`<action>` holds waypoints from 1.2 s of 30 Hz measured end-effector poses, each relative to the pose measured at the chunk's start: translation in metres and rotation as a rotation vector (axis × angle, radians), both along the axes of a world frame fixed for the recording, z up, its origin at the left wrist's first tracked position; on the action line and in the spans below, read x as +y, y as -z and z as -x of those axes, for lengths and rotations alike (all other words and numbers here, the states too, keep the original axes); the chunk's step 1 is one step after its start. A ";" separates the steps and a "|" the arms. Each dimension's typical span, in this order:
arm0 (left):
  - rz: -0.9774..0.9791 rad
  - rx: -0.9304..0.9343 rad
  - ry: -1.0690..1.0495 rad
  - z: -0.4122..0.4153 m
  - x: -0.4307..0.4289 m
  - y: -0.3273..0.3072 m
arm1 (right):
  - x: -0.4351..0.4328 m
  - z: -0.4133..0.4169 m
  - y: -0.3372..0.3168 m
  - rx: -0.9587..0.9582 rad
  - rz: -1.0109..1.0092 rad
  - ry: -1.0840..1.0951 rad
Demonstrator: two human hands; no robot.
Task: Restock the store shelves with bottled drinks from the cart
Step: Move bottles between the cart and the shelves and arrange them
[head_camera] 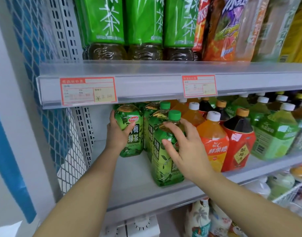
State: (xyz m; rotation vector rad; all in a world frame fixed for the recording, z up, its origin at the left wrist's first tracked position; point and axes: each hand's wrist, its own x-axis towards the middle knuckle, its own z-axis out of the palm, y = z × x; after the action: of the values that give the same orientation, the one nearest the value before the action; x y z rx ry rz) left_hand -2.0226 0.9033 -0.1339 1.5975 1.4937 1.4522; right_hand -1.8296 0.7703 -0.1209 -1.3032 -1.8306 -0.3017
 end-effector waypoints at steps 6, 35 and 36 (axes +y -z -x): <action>0.080 0.114 -0.156 -0.017 -0.046 -0.018 | -0.004 -0.003 -0.005 -0.055 0.051 -0.022; -0.280 0.769 1.027 -0.254 -0.216 0.148 | -0.261 -0.271 0.093 -0.226 1.164 0.230; -0.269 0.784 1.033 -0.254 -0.216 0.146 | -0.260 -0.273 0.094 -0.184 1.147 0.237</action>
State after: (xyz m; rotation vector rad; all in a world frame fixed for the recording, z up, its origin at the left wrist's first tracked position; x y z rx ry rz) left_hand -1.7689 0.6871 -0.2796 2.6903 0.5015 0.4340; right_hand -1.5565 0.5107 -0.2149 -2.3106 -2.0528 0.6399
